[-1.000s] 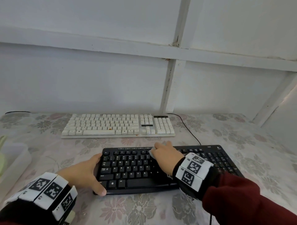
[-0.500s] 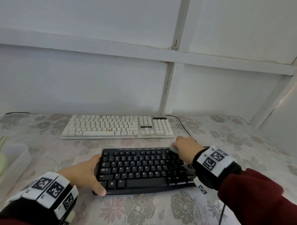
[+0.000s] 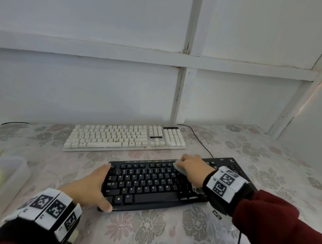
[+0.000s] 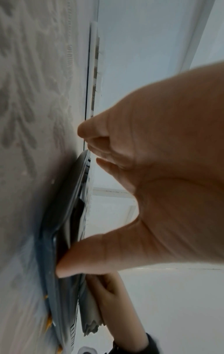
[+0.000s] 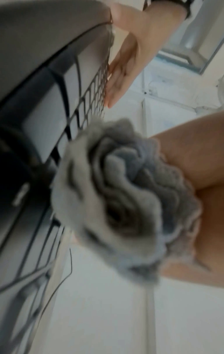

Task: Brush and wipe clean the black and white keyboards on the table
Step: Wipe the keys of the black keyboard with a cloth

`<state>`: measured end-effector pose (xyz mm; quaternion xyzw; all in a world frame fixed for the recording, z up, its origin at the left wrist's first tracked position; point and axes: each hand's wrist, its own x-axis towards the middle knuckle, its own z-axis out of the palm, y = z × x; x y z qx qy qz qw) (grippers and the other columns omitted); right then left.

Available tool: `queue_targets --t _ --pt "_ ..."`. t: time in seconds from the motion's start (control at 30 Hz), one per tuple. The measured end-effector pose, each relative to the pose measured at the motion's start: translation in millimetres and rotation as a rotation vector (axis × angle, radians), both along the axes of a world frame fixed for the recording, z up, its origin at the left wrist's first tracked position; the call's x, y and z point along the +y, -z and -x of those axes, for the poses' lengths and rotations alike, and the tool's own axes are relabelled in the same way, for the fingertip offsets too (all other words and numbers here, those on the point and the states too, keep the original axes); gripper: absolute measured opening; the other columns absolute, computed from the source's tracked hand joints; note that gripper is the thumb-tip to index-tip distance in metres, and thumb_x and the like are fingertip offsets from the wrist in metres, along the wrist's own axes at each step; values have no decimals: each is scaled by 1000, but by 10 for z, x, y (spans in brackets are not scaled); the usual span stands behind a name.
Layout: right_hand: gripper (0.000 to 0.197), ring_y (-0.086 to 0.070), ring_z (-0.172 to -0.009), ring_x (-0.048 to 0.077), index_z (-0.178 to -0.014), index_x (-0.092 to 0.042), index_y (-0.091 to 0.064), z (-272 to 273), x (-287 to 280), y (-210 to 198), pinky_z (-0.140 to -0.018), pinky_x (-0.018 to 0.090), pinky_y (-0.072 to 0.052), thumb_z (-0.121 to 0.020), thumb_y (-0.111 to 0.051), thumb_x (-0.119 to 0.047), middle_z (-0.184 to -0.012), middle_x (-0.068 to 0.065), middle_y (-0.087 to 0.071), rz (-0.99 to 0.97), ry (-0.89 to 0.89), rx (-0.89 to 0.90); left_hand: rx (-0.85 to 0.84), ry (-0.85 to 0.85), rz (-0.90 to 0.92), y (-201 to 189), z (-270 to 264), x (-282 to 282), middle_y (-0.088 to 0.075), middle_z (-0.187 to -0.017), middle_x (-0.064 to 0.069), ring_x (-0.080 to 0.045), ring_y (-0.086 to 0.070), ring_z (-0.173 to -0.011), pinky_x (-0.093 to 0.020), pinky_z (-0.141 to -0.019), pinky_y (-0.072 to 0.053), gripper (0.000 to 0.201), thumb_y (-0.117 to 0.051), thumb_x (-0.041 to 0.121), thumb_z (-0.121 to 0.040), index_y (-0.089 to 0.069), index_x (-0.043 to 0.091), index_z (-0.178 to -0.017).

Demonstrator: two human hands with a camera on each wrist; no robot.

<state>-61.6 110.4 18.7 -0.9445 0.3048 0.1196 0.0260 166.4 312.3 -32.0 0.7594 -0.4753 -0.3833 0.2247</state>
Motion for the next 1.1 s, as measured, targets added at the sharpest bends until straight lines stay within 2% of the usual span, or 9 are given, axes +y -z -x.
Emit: queue_targets --t 0.1,0.3,0.37,0.57,0.67,0.77,0.9,1.0,1.1 --pt "34 -28 -91 22 -89 -14 -43 192 -134 11 -75 31 -31 -77 -41 17 -103 2 -36 19 72 6 -55 24 -31 18 -14 0 -25 -148 10 -11 -27 -137 -38 -114 -28 150 -87 57 -22 -10 25 -147" --pt "35 -43 -117 33 -125 -13 -56 403 -589 -23 -95 38 -41 -95 -41 -7 -131 7 -45 -21 186 -9 -42 23 -54 53 -48 -19 -19 -152 9 -11 -23 -139 -38 -115 -26 155 -85 62 -22 -4 26 -148" --pt "31 -43 -114 31 -122 -14 -56 450 -663 4 -91 35 -41 -98 -38 -10 -127 4 -45 -10 155 -29 -12 9 -56 64 -60 -23 -18 -151 10 -11 -23 -138 -38 -115 -25 147 -89 50 -33 -1 27 -148" --pt "43 -33 -92 24 -120 -18 -53 615 -654 179 -82 33 -38 -87 -40 8 -124 2 -41 67 120 0 65 -6 -49 84 -94 -14 -19 -151 12 -9 -26 -137 -38 -115 -27 151 -92 50 -30 -1 28 -148" --pt "31 -32 -86 23 -94 -16 -52 741 -729 135 -70 29 -31 -84 -39 10 -111 3 -43 124 182 51 74 -11 -66 55 -77 -31 -12 -151 11 -10 -18 -139 -33 -117 -19 159 -91 48 -25 5 22 -149" --pt "34 -34 -84 23 -67 -21 -34 982 -917 119 -65 28 -32 -85 -39 7 -103 5 -42 171 303 110 87 -6 -76 27 -69 -43 -7 -153 8 -10 -14 -140 -31 -117 -16 168 -85 61 -14 8 20 -148" --pt "20 -49 -90 25 -87 -20 -55 1230 -1208 63 -82 31 -44 -97 -39 -12 -106 4 -48 120 395 83 92 -16 -101 62 -85 -53 -6 -155 8 -11 -15 -141 -31 -116 -19 163 -92 46 -22 8 21 -148" --pt "20 -56 -85 24 -94 -11 -61 1114 -1192 42 -77 28 -47 -98 -42 -18 -103 3 -50 133 297 46 123 -46 -105 111 -113 -33 -12 -153 10 -12 -20 -140 -35 -116 -22 157 -94 39 -28 6 25 -149" --pt "22 -55 -91 24 -105 -20 -61 844 -938 108 -77 28 -52 -96 -46 -32 -111 -1 -49 34 107 -5 164 -47 -81 202 -195 2 -22 -152 13 -9 -30 -136 -39 -114 -29 152 -96 37 -31 1 35 -148"
